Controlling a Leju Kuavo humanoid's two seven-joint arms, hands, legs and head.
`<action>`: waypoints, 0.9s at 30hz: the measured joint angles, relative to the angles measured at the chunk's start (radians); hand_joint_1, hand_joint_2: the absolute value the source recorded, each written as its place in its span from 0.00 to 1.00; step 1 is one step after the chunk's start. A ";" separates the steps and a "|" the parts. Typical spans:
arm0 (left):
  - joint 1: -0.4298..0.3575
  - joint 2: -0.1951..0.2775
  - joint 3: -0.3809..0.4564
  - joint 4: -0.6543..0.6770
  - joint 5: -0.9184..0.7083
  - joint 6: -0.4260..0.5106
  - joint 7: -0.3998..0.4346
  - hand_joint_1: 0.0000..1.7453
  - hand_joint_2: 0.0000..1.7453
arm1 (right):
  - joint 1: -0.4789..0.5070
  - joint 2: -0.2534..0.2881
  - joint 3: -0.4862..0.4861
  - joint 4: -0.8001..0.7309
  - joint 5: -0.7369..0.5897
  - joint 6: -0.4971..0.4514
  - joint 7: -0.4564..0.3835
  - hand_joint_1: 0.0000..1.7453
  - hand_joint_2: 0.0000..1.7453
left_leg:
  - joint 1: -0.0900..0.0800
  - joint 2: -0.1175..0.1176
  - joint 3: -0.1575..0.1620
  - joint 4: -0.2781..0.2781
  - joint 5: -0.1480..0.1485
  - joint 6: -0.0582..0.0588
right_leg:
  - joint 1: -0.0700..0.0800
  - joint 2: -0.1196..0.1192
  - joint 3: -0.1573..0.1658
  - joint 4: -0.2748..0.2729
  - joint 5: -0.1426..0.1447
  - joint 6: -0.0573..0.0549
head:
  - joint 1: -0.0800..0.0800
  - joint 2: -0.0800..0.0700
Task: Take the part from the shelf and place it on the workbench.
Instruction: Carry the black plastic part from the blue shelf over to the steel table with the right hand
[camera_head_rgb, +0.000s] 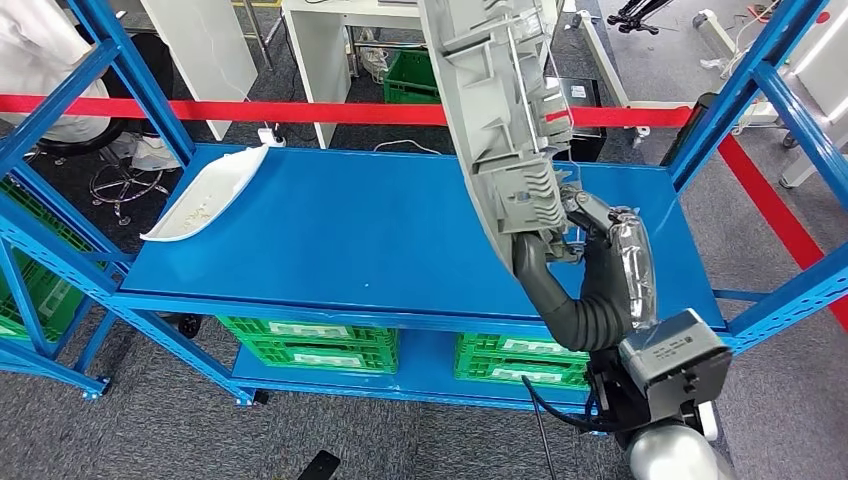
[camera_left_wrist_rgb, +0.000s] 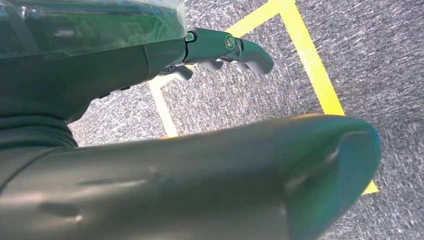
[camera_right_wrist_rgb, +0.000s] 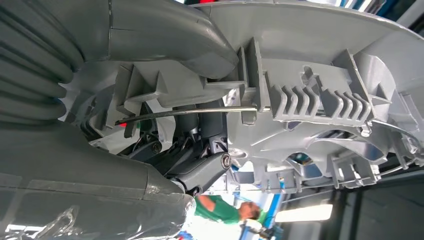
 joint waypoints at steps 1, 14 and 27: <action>0.000 0.000 -0.001 0.000 0.001 0.000 0.000 0.00 1.00 | 0.000 -0.001 0.004 -0.009 -0.004 0.003 -0.006 1.00 1.00 | 0.000 0.000 0.000 0.000 0.000 0.000 | 0.000 0.000 0.000 0.000 0.000 0.000 | 0.000 0.000; -0.001 0.004 -0.021 0.000 0.006 0.002 -0.008 0.00 1.00 | -0.008 -0.003 0.058 -0.101 -0.090 0.046 -0.089 1.00 1.00 | 0.000 0.000 0.000 0.000 0.000 0.000 | 0.000 0.000 0.000 0.000 0.000 0.000 | 0.000 0.000; -0.002 0.008 -0.027 -0.005 0.007 0.011 -0.008 0.00 1.00 | -0.008 -0.003 0.101 -0.135 -0.109 0.063 -0.117 1.00 1.00 | 0.000 0.000 0.000 0.000 0.000 0.000 | 0.000 0.000 0.000 0.000 0.000 0.000 | 0.000 0.000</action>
